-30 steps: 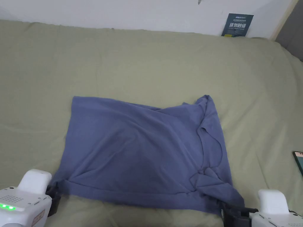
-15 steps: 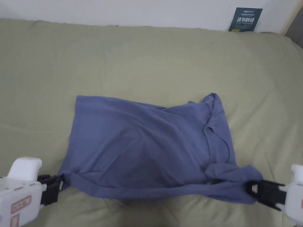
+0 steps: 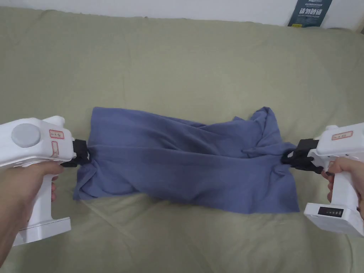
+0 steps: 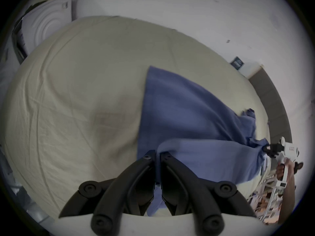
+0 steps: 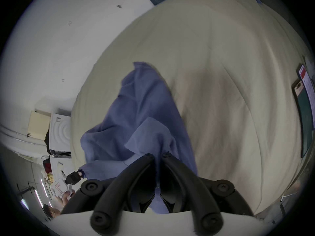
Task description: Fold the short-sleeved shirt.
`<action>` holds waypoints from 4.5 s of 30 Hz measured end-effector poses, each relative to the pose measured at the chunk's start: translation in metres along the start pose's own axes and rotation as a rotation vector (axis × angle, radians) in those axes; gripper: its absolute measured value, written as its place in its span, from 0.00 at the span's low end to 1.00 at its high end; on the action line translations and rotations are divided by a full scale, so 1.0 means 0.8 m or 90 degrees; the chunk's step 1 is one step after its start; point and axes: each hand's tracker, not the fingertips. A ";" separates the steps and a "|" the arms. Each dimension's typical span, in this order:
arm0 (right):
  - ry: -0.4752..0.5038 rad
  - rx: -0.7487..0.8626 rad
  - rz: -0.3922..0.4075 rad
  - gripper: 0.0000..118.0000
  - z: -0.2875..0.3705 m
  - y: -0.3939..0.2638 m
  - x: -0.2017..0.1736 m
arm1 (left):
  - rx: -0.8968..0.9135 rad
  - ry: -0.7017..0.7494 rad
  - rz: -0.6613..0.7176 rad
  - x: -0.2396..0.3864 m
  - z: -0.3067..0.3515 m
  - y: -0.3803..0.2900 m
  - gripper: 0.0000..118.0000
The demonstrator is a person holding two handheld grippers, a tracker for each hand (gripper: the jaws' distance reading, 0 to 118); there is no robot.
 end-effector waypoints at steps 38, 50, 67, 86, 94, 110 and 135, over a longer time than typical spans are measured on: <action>-0.172 0.195 0.303 0.02 0.087 -0.300 0.015 | 0.111 0.179 -0.143 -0.005 -0.005 -0.128 0.96; -0.178 0.196 0.346 0.51 0.049 -0.244 -0.003 | 0.101 0.086 -0.165 0.034 0.005 -0.135 0.04; -0.147 0.154 0.338 0.07 0.021 -0.193 -0.025 | 0.118 0.063 -0.167 0.024 0.050 -0.130 0.02; -0.153 0.077 0.279 0.74 0.083 -0.266 0.046 | 0.076 0.028 -0.141 -0.008 0.123 -0.222 0.66; -0.205 0.195 0.338 0.78 0.145 -0.287 0.022 | 0.182 0.072 -0.218 -0.006 0.172 -0.249 0.98; -0.152 0.225 0.387 0.02 0.101 -0.251 -0.048 | 0.173 0.100 -0.246 0.018 0.011 -0.025 0.97; -0.179 0.171 0.412 0.99 -0.043 0.008 -0.057 | 0.159 0.072 -0.276 0.072 -0.017 0.007 0.03</action>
